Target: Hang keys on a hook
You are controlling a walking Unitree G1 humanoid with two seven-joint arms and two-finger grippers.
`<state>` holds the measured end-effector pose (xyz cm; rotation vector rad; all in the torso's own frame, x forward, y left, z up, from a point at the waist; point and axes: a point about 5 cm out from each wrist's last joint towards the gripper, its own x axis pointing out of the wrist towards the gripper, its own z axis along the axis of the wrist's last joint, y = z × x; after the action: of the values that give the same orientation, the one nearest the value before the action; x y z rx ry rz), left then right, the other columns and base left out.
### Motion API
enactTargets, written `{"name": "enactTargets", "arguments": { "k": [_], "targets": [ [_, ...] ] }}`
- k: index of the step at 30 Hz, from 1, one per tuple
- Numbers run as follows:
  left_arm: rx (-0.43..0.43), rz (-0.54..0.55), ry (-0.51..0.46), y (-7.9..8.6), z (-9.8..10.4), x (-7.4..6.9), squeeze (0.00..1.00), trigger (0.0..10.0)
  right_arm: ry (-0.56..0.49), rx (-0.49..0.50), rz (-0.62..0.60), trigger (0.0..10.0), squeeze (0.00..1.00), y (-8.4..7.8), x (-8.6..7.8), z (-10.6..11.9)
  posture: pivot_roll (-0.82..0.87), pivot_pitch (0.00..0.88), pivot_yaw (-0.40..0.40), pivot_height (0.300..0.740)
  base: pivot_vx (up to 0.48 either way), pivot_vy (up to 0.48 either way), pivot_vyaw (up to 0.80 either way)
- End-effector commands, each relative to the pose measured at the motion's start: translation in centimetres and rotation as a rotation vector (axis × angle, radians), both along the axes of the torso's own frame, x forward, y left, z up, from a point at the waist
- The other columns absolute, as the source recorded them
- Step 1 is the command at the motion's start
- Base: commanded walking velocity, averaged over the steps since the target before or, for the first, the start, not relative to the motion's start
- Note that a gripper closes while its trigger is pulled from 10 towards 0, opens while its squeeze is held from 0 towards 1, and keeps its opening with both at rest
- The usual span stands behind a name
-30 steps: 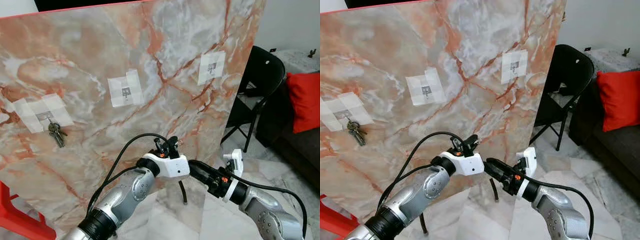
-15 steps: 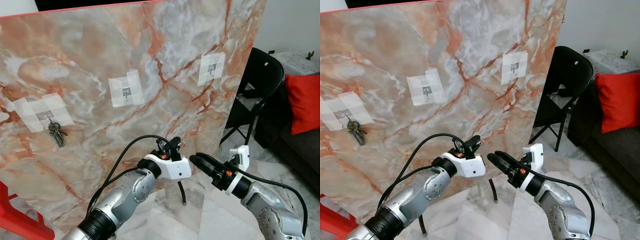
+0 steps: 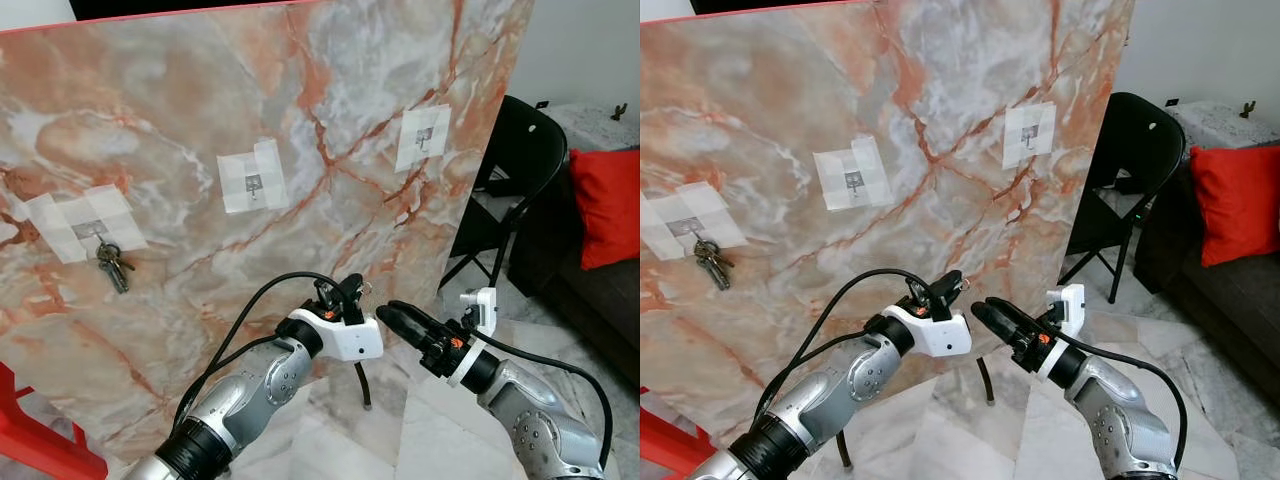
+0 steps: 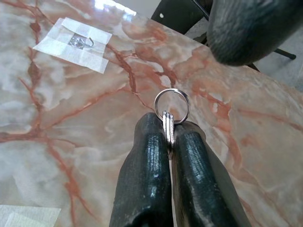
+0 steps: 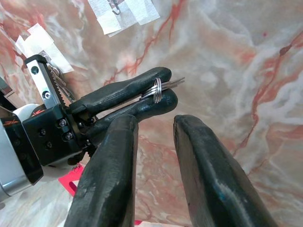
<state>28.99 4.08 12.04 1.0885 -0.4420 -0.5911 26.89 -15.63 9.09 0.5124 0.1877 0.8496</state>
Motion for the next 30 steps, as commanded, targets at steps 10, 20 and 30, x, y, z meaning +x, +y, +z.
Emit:
{"name": "enactTargets", "arguments": {
  "k": [10,20,30],
  "targets": [
    [0.0,-0.033,-0.024,-0.49,0.03,-0.49,0.0,10.0,-0.02,0.026,-0.013,10.0,0.0,-0.08,0.31,0.26,0.06,0.0,-0.056,0.74,0.0,0.0,0.0],
    [-0.004,-0.053,-0.037,-0.75,0.19,-0.68,0.0,10.0,-0.024,0.043,-0.002,10.0,0.0,0.4,0.48,0.27,0.07,0.0,-0.057,0.74,0.0,0.0,0.0],
    [-0.012,-0.071,-0.045,-1.06,0.3,-0.96,0.0,10.0,-0.017,0.045,-0.014,3.4,0.0,0.57,0.75,0.05,0.07,0.0,-0.057,0.74,0.0,0.0,0.0]
  ]
}}
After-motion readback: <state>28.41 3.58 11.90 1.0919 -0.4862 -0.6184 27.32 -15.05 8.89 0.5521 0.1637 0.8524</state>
